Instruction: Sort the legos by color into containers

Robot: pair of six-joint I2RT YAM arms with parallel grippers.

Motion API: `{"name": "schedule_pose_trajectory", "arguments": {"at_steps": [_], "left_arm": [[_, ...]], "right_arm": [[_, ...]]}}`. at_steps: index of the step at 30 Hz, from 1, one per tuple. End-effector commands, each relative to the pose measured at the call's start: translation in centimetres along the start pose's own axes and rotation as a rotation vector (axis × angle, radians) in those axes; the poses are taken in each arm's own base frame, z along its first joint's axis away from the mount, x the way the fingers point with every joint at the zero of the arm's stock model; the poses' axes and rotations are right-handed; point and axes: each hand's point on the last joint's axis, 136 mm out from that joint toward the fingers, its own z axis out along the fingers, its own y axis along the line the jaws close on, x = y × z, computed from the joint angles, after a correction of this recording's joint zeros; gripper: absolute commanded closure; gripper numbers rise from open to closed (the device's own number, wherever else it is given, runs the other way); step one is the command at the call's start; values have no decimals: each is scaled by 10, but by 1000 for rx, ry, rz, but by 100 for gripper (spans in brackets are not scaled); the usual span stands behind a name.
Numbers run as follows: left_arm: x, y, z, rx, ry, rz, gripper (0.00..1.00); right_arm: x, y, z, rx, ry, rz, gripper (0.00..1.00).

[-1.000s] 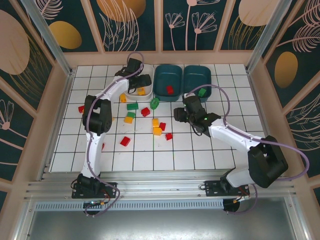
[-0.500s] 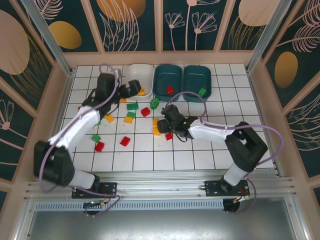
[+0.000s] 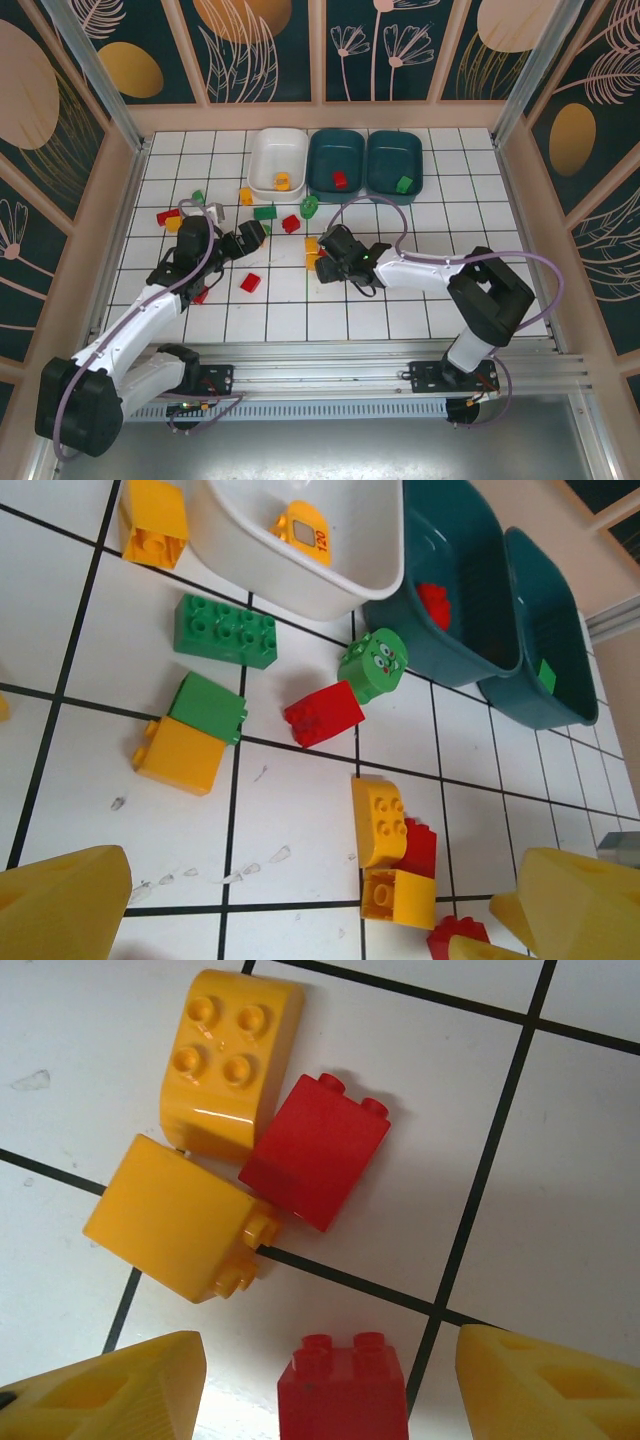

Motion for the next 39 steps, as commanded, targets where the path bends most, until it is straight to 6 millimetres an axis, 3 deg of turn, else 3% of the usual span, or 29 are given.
{"name": "schedule_pose_trajectory", "arguments": {"at_steps": [1,9,13,15,20,26,28,31,36,39], "left_arm": [[-6,-2,-2,6,-26,-19,1],[0,13,2,-57,-11,-27,1],[-1,14,3,-65,-16,-27,2],[-3,14,5,-68,-16,-26,2],[-8,12,9,-76,-21,-29,1],[1,33,18,-175,10,-65,6],[-4,43,11,-249,-3,-15,6],[-6,48,2,-306,13,45,6],[5,68,-11,-397,38,60,5],[12,68,-11,-377,52,54,4]], "right_arm": [[13,-7,7,41,44,-45,33],[13,-4,21,37,63,-64,46],[2,-9,12,63,16,-47,65],[-10,-12,1,72,-30,-34,68],[-64,-22,-27,54,-177,26,69],[-151,-56,-22,71,-337,136,68],[-182,-71,-13,114,-350,161,67],[-215,-83,11,158,-344,164,67],[-246,-106,55,207,-308,195,64],[-258,-105,70,205,-306,206,62]]}}
